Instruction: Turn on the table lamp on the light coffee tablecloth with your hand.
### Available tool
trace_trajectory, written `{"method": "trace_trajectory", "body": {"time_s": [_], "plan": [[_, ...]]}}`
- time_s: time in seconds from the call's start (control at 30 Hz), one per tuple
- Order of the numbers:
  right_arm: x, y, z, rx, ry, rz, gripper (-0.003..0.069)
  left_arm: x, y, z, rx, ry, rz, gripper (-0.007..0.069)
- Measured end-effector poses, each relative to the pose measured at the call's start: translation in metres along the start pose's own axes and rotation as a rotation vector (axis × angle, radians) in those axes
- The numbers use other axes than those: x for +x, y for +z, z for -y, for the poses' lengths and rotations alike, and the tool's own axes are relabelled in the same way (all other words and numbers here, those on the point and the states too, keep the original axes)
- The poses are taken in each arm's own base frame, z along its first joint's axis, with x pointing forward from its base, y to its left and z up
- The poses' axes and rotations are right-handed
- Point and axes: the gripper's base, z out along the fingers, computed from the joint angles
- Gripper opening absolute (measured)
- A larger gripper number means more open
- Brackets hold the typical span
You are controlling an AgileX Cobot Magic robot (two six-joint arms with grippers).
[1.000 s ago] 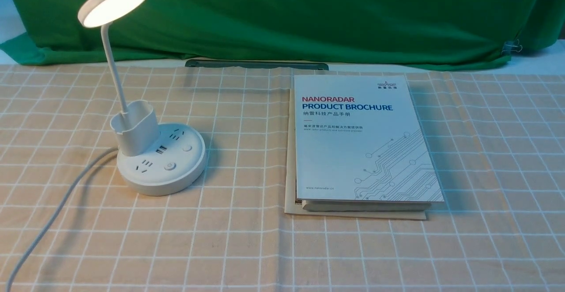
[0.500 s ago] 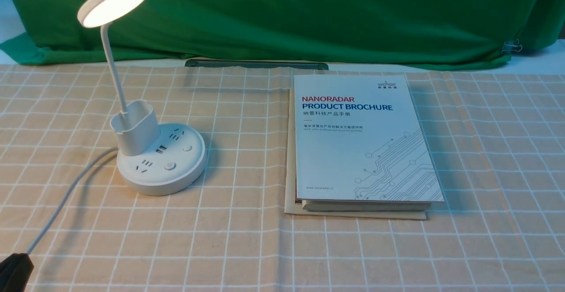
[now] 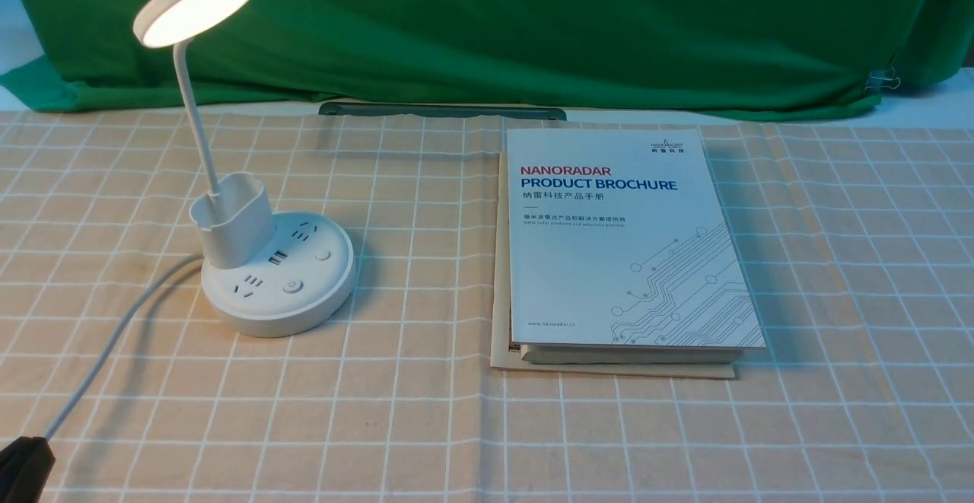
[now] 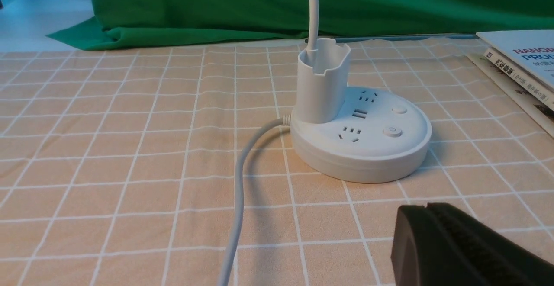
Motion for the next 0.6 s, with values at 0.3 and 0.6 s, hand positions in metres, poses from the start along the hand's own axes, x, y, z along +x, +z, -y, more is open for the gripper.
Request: {"method": "trace_trajectory", "body": {"time_s": [0.3, 0.6], "plan": [[0.0000, 0.0000, 0.0000, 0.000, 0.000, 0.000, 0.0239, 0.0000, 0.0000, -0.0002, -0.002, 0.013, 0.000, 0.0021], [0.0000, 0.0000, 0.0000, 0.000, 0.000, 0.000, 0.0239, 0.0000, 0.0000, -0.0007, -0.007, 0.033, -0.001, 0.0021]]}}
